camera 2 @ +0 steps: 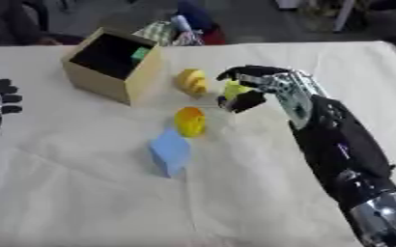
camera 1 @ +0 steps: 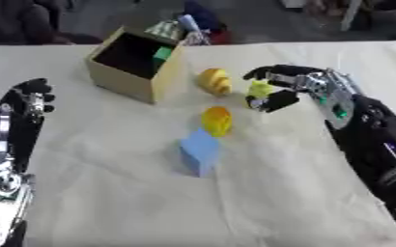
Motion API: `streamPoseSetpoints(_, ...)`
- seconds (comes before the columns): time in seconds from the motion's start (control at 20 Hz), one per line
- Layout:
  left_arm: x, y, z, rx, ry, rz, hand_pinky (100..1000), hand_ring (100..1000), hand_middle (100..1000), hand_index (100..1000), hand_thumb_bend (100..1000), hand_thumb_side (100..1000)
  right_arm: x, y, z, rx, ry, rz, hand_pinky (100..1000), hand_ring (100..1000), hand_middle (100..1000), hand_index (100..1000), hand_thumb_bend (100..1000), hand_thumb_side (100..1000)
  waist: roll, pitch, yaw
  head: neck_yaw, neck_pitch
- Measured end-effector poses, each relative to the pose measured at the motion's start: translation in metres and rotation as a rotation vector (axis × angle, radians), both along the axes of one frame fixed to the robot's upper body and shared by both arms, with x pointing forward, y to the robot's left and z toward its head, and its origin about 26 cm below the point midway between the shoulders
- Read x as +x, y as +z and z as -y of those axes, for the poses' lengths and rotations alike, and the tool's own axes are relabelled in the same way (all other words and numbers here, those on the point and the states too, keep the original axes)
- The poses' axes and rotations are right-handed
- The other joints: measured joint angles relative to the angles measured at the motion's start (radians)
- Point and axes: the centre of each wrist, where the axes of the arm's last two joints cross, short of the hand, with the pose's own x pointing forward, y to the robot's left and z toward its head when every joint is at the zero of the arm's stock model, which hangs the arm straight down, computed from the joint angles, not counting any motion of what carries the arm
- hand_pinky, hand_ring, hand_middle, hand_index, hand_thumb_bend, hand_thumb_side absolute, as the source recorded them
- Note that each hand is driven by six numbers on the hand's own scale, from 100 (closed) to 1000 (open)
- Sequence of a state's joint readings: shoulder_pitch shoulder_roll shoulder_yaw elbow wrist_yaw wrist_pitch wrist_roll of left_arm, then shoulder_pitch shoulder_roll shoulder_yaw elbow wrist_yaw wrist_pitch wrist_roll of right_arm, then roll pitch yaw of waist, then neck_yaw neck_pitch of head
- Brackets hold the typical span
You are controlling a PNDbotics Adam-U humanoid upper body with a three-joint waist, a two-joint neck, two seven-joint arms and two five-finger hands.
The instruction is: Pick up objects on the table and place them in the box.
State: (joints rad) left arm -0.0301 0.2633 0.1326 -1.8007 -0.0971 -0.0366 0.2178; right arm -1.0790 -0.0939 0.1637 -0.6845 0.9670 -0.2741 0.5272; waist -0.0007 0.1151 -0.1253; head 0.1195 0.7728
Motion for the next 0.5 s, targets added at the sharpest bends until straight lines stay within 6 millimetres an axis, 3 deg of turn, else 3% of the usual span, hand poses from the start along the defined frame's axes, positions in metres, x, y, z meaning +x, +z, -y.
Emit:
streamPoseSetpoints(0.3,0.003,0.002,0.003,0.001,-0.020,0.005,652,667,634,753,100,751,0.004,0.015,-0.013,0.028,-0.058,0.062,904,1000,972,1000,100,533,0.003,0.001,0.040,-0.026,0.000)
streamPoseSetpoints(0.5,0.006,0.005,0.007,-0.003,-0.045,0.014,653,666,634,753,100,752,0.006,0.013,-0.015,0.049,-0.130,0.073,899,997,969,1000,100,540,0.004,0.012,0.077,-0.057,0.000)
